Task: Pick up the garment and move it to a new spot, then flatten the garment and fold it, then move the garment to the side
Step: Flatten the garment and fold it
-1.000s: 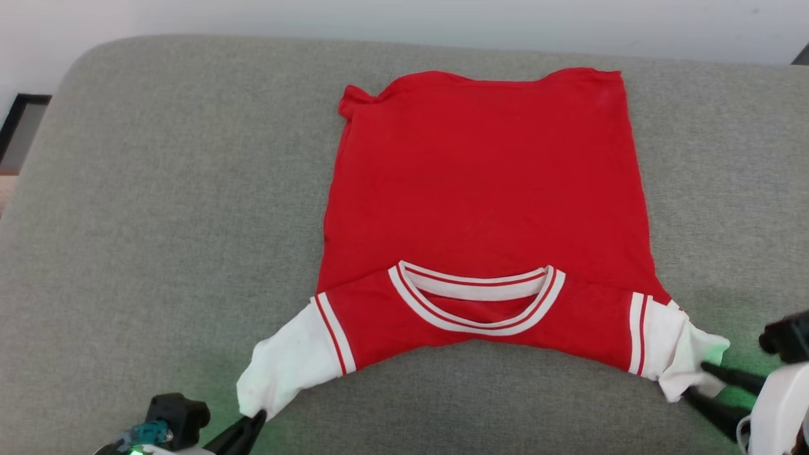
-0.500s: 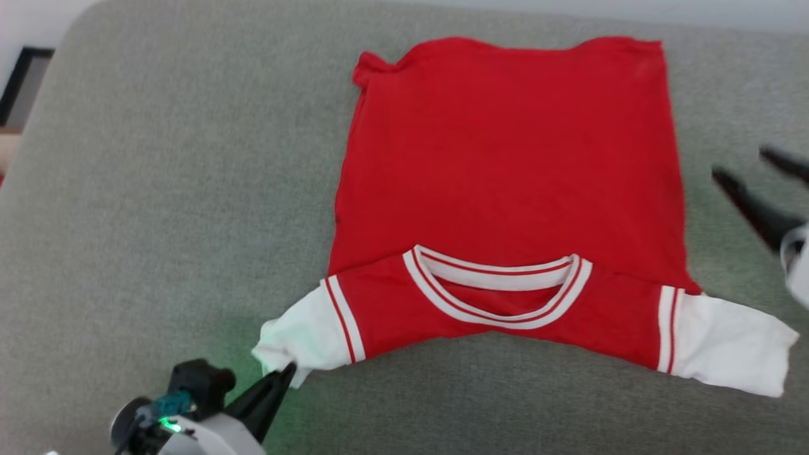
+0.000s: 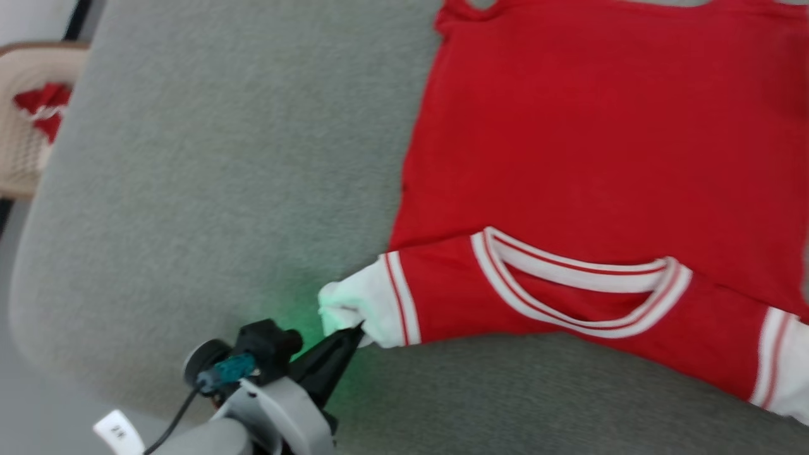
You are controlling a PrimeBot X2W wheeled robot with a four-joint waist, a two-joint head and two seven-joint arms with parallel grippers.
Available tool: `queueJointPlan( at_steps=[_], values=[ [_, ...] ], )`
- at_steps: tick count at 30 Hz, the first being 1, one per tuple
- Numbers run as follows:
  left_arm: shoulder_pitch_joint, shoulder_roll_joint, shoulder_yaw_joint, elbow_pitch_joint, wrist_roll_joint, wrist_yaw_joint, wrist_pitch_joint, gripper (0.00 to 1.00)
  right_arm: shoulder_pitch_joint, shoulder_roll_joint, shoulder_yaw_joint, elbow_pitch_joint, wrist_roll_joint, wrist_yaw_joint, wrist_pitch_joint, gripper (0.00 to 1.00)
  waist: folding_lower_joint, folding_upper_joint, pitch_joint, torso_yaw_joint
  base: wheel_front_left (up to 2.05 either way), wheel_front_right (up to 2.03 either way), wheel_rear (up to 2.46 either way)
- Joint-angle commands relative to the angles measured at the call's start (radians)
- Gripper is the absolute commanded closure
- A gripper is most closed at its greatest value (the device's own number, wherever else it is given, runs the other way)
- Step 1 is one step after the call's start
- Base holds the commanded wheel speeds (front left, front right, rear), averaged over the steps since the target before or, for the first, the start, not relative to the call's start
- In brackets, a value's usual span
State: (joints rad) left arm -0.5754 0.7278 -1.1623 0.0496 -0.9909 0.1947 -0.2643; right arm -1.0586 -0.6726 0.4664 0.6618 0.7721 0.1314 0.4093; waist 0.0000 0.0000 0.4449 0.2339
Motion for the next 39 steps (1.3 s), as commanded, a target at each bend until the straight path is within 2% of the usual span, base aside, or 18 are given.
queueJointPlan(
  at_steps=[1,8,14,15,16,18,24,28,32,33,35,36,37,39],
  values=[
    [-0.015,-0.024,-0.007,0.015,0.01,-0.014,0.003,1.0,-0.037,0.003,0.011,0.058,-0.017,-0.002,0.028,0.0,0.0,0.0,0.067,0.089,0.0,0.0,0.0],
    [-0.045,-0.091,-0.018,0.067,0.028,-0.059,0.003,1.0,-0.165,0.012,0.011,0.296,-0.068,-0.002,0.13,0.0,0.0,0.0,0.107,0.172,0.0,0.0,0.0],
    [-0.04,-0.12,-0.007,0.111,0.033,-0.08,0.007,1.0,-0.198,0.059,0.009,0.489,-0.095,-0.002,0.265,0.0,0.0,0.0,0.122,0.197,0.0,0.0,0.0],
    [-0.039,-0.122,-0.003,0.116,0.033,-0.083,0.007,1.0,-0.201,0.066,0.013,0.513,-0.103,-0.002,0.286,0.57,0.0,0.0,0.122,0.197,0.0,0.0,0.0],
    [-0.037,-0.124,0.001,0.122,0.033,-0.086,0.008,1.0,-0.202,0.076,0.019,0.531,-0.108,-0.001,0.31,1.0,0.0,0.0,0.122,0.197,0.0,0.0,0.0],
    [-0.032,-0.127,0.012,0.131,0.034,-0.086,0.008,1.0,-0.203,0.099,0.031,0.553,-0.116,0.0,0.345,1.0,0.0,0.0,0.119,0.191,0.0,0.0,0.0],
    [-0.024,-0.131,0.041,0.149,0.042,-0.096,0.009,1.0,-0.225,0.102,0.031,0.557,-0.129,-0.001,0.305,1.0,0.0,0.0,0.103,0.164,0.0,0.0,0.0],
    [-0.005,-0.108,0.07,0.16,0.045,-0.089,0.008,1.0,-0.213,0.109,0.067,0.5,-0.114,0.0,0.353,1.0,0.0,0.0,0.07,0.12,0.0,0.0,0.0],
    [0.029,-0.074,0.11,0.148,0.039,-0.074,0.007,1.0,-0.146,0.078,0.124,0.332,-0.042,0.0,0.401,1.0,0.0,0.0,0.016,0.051,0.0,0.0,0.0],
    [0.029,-0.074,0.11,0.148,0.039,-0.074,0.007,1.0,-0.146,0.078,0.124,0.332,-0.042,0.0,0.401,1.0,0.0,0.0,0.016,0.051,0.0,0.0,0.0],
    [0.044,-0.059,0.122,0.142,0.033,-0.07,0.006,1.0,-0.107,0.045,0.148,0.236,-0.006,-0.001,0.392,1.0,0.0,0.0,-0.004,0.023,0.0,0.0,0.0],
    [0.059,-0.042,0.132,0.138,0.028,-0.061,0.005,1.0,-0.054,0.01,0.164,0.137,0.036,-0.001,0.38,1.0,0.0,0.0,-0.024,-0.005,0.0,0.0,0.0],
    [0.059,-0.042,0.132,0.138,0.028,-0.061,0.005,1.0,-0.054,0.01,0.164,0.137,0.036,-0.001,0.38,1.0,0.0,0.0,-0.024,-0.005,0.0,0.0,0.0],
    [0.073,-0.027,0.144,0.132,0.018,-0.054,0.004,1.0,0.004,-0.03,0.176,0.042,0.076,-0.002,0.366,1.0,0.0,0.0,-0.043,-0.028,0.0,0.0,0.0]
  ],
)
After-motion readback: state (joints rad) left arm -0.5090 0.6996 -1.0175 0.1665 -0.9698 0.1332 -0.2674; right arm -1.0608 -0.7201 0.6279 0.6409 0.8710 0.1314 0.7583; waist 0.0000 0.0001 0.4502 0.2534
